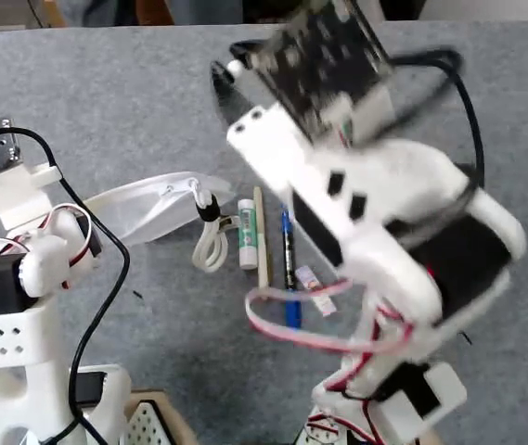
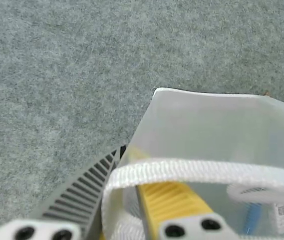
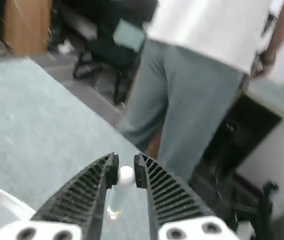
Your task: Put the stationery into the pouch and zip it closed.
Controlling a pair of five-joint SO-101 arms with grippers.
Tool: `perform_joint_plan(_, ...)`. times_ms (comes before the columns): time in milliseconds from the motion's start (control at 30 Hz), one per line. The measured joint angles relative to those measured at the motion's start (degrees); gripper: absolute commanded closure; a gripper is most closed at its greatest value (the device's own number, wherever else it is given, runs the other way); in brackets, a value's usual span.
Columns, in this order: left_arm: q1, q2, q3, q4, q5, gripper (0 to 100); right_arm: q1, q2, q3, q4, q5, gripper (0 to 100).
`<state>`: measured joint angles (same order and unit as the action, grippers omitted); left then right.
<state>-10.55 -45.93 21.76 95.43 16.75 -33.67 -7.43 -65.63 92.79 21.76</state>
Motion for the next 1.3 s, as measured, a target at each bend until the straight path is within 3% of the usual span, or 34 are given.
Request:
perform_joint_plan(600, 2.20, 0.00, 0.44, 0.26, 0.00, 97, -19.78, -1.67, -0.09, -2.73, 0.00, 98.7)
perform_joint_plan(1000, 2.55, 0.09, 0.79, 0.44, 0.00, 97, -26.64, -1.67, -0.09, 2.90, 0.09, 98.7)
perform_joint_plan(1300, 2.55, 0.09, 0.88, 0.44, 0.00, 97, -27.16, -1.67, -0.09, 6.33, 0.09, 98.6)
